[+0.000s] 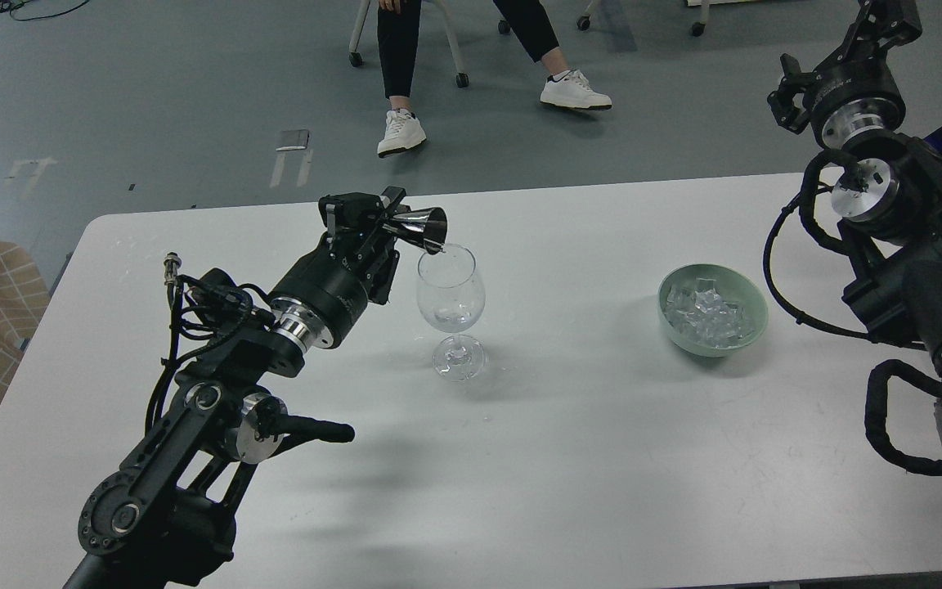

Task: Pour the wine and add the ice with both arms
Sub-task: 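Tilt the jigger with the left gripper to pour into the glass, then bring the jigger back and set it down with the left gripper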

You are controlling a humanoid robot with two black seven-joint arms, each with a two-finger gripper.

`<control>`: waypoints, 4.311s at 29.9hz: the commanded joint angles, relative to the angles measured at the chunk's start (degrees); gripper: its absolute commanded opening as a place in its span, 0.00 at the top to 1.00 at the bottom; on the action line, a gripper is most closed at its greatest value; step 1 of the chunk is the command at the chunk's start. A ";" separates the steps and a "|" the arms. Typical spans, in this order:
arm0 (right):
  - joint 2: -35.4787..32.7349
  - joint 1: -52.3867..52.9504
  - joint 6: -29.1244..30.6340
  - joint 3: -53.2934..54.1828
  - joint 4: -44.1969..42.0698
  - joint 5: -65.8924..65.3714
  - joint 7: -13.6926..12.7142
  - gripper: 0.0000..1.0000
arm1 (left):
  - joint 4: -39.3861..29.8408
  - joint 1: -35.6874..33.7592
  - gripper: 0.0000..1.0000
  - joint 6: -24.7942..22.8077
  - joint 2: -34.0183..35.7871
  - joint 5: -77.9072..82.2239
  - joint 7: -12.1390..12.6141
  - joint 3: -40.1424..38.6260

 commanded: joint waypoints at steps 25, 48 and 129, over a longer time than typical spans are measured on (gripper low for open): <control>-1.15 -0.71 0.00 0.00 0.36 0.05 0.00 0.00 | -0.68 -4.49 1.00 -0.06 3.98 19.46 0.17 3.68; -1.41 -1.50 0.00 0.00 0.36 0.05 0.00 0.00 | -2.88 -1.33 1.00 0.03 3.63 -8.81 -2.55 -6.77; -3.61 -4.49 -4.39 -0.08 4.75 -0.04 -0.17 0.00 | 32.02 -9.24 0.15 -12.37 2.31 -63.06 -3.43 -29.37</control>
